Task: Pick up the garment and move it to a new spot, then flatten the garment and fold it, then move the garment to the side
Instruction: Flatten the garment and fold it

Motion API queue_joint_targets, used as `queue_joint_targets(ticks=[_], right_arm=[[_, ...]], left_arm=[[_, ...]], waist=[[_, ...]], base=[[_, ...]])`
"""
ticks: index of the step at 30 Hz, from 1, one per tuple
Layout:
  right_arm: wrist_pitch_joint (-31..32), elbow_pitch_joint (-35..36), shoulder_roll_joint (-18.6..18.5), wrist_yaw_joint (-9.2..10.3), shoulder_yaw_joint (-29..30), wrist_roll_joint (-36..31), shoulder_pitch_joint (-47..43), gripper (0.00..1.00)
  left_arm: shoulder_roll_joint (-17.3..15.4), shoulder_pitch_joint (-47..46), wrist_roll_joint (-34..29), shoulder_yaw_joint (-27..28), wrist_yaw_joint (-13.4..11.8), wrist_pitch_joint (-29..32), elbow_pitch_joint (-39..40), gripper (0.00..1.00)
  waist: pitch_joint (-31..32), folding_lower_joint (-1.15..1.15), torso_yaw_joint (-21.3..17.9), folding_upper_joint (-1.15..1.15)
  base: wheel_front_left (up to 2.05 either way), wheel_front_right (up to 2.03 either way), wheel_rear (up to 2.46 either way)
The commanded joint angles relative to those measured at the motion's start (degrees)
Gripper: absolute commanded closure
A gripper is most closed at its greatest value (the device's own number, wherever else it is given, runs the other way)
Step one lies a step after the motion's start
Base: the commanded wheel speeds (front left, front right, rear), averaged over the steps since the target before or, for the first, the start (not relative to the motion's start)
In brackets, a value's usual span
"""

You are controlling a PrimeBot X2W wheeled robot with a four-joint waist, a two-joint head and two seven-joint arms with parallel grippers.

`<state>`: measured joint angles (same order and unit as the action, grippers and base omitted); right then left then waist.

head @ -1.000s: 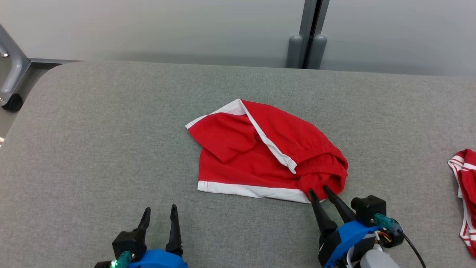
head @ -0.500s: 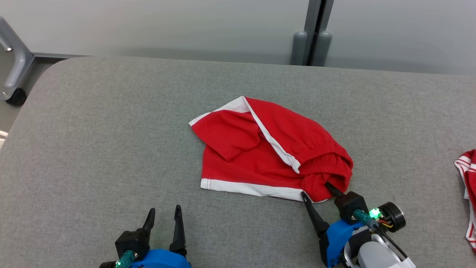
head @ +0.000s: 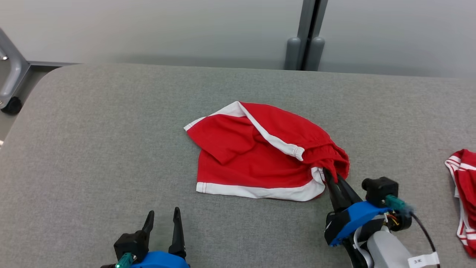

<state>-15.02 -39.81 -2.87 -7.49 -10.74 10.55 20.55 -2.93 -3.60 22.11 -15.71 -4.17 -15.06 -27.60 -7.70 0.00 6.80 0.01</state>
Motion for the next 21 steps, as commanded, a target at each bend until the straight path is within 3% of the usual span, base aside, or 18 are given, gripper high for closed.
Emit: queue_joint_targets(ticks=[1,4,7,8,9,10,14,21], right_arm=[[-0.2,1.7,-0.1,-0.01,-0.6,6.5,-0.8,1.0],[-0.2,1.2,-0.2,-0.01,-1.1,17.2,-1.1,1.0],[-0.2,-1.1,-0.5,-0.01,0.8,21.4,0.0,1.0],[-0.2,-1.9,-1.2,-0.01,2.0,21.7,0.4,0.81],[-0.2,-2.6,-2.1,-0.01,3.1,21.1,0.8,0.56],[-0.2,-3.5,-2.8,-0.01,4.1,20.0,1.0,0.0],[-0.2,-5.3,-5.6,-0.02,8.2,11.7,2.4,0.0],[-0.2,-3.1,-4.9,-0.02,14.0,2.2,0.4,0.0]], left_arm=[[0.1,0.4,0.2,-0.4,0.0,-0.2,0.0,0.0],[0.1,0.5,0.5,-0.7,0.0,-0.2,-0.3,0.0],[0.1,0.7,0.7,-0.8,0.1,-0.2,-0.6,0.0],[0.1,0.7,0.8,-0.8,0.1,-0.2,-0.7,0.0],[0.0,0.6,0.9,-0.8,0.1,-0.2,-0.9,0.0],[0.1,0.5,0.9,-0.9,0.1,-0.2,-1.0,0.0],[0.0,0.1,0.7,-0.7,0.1,-0.2,-1.4,0.0],[0.1,-0.3,0.3,-0.6,0.3,-0.2,-1.3,0.0]], waist=[[0.6,0.0,-0.8,-0.01],[1.1,0.0,-1.6,-0.01],[1.4,0.0,-2.3,-0.01],[1.3,0.0,-2.5,-0.01],[1.3,0.0,-2.7,-0.01],[1.2,0.0,-2.8,-0.01],[0.8,0.0,-3.3,-0.01],[0.6,0.0,-4.1,-0.01]], base=[[0.0,0.0,0.0],[0.0,0.0,0.0],[0.0,0.0,0.0],[0.0,0.0,0.0],[0.0,0.0,0.0],[0.0,0.0,0.0],[0.0,0.0,0.0],[0.0,0.0,0.0]])
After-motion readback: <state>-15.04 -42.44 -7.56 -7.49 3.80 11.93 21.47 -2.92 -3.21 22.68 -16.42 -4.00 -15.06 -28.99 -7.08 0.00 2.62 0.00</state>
